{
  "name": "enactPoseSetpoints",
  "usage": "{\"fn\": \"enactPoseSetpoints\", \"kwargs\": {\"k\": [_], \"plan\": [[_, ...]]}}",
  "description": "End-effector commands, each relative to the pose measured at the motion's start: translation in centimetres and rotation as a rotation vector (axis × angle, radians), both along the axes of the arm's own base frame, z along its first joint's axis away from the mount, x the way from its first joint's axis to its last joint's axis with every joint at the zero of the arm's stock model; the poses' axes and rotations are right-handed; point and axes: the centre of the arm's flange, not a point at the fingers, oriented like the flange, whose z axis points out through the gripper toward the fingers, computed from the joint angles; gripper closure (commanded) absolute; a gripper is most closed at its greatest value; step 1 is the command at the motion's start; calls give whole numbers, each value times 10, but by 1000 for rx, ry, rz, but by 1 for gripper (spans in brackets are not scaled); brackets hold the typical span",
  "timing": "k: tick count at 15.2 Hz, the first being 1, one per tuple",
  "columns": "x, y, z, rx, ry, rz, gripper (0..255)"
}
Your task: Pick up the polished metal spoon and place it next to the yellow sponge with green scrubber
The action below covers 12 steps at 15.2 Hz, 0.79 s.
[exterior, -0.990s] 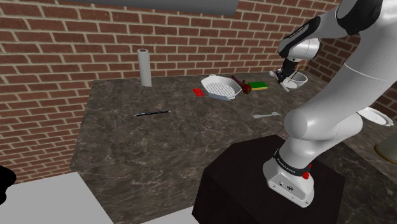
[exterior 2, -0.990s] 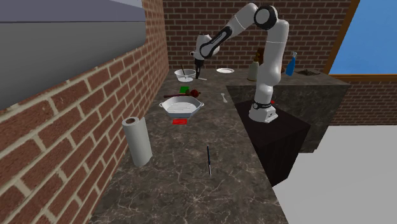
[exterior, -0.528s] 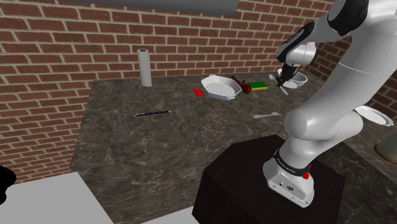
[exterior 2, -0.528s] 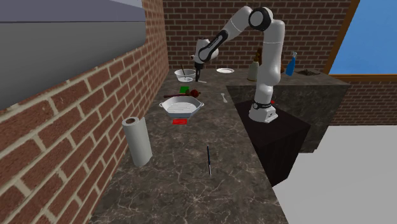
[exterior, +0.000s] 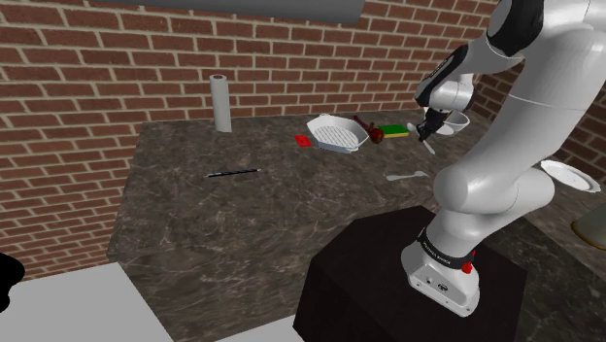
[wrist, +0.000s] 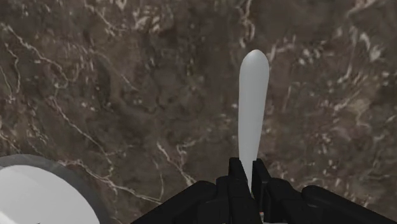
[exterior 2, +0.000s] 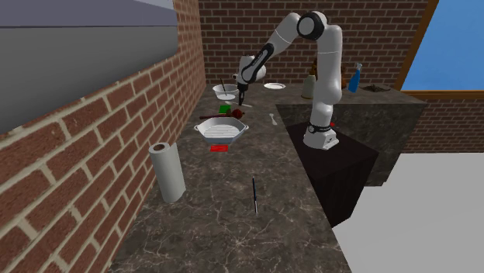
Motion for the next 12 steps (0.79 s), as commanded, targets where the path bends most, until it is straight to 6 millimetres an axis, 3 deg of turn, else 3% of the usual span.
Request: {"fn": "enactPoseSetpoints", "kwargs": {"k": [1, 8, 9, 12], "plan": [[0, -2, -7, -1, 0, 0, 255], [0, -2, -7, -1, 0, 0, 255], [0, -2, -7, -1, 0, 0, 0], [0, -2, -7, -1, 0, 0, 0]]}}
